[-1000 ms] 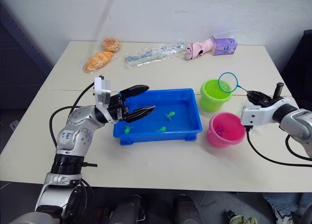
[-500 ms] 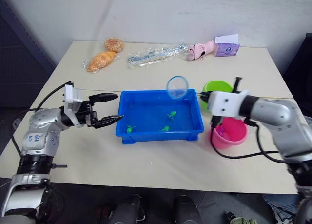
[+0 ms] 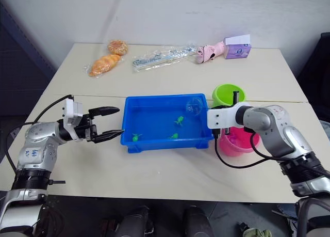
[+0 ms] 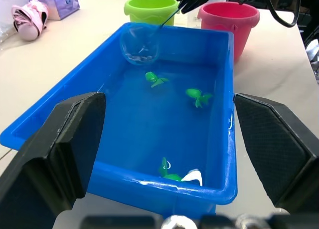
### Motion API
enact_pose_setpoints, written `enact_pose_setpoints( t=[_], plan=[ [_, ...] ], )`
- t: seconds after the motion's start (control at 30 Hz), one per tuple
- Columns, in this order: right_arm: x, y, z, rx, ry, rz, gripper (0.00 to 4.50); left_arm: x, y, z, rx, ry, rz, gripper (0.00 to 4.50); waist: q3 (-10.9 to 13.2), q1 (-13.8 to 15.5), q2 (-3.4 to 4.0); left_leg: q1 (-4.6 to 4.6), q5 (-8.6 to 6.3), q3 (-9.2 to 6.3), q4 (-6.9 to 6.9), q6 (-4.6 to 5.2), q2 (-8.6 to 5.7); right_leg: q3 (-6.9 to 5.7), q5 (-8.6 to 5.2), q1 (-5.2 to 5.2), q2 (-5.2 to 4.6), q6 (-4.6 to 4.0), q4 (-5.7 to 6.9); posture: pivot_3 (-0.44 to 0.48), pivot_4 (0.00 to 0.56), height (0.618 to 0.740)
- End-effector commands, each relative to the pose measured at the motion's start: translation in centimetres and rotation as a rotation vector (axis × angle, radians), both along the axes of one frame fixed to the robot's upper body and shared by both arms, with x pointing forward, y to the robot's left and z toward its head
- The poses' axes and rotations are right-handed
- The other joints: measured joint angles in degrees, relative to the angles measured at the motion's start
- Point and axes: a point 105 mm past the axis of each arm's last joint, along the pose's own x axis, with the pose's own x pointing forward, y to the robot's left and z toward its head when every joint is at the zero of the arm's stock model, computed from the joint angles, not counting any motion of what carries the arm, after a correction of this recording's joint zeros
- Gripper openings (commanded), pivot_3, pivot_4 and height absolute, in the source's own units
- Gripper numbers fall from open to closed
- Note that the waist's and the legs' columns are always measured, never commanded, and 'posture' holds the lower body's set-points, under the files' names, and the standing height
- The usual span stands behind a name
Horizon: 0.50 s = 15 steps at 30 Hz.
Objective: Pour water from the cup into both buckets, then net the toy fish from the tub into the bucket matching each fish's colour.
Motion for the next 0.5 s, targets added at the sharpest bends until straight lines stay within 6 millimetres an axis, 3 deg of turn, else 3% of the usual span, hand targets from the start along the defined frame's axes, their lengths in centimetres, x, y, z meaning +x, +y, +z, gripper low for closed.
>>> enact_pose_setpoints(
  t=[0.03, 0.1, 0.27, 0.5],
  plan=[
    [-1.2, 2.6, -0.1, 0.064, 0.086, 0.076, 0.00, -0.2, 1.0, 0.5, 0.010, -0.020, 0.019, 4.41, 0.0, 0.0, 0.00, 0.00, 0.01, -0.01, -0.01, -0.01, 0.01, 0.00, 0.00, -0.01, 0.01, 0.00, 0.01, 0.000, 0.150, 0.740],
    [-1.8, 3.5, -0.4, 0.106, 0.128, 0.092, 0.00, -0.2, 1.1, 0.5, 0.008, -0.015, 0.022, 4.41, 0.0, 0.2, 0.00, 0.00, 0.01, -0.02, -0.01, -0.02, 0.02, 0.00, 0.00, -0.02, 0.01, 0.00, 0.04, 0.000, 0.150, 0.740],
    [-2.8, 5.2, 0.4, 0.395, 0.232, 0.025, 0.00, -0.3, 1.2, 0.4, 0.007, 0.003, 0.026, 4.41, 0.0, 0.3, 0.00, -0.01, 0.00, -0.05, 0.01, 0.00, 0.01, -0.01, 0.00, 0.01, -0.02, 0.00, 0.04, 0.000, 0.150, 0.740],
    [-3.7, 4.4, 2.8, 0.722, 0.328, -0.084, 0.00, -0.1, 1.0, 1.0, 0.000, 0.002, 0.022, 4.41, 0.0, 0.3, 0.00, -0.01, -0.01, -0.07, -0.02, 0.01, 0.00, -0.01, 0.00, 0.00, -0.03, -0.01, 0.02, 0.000, 0.150, 0.740]
  ],
)
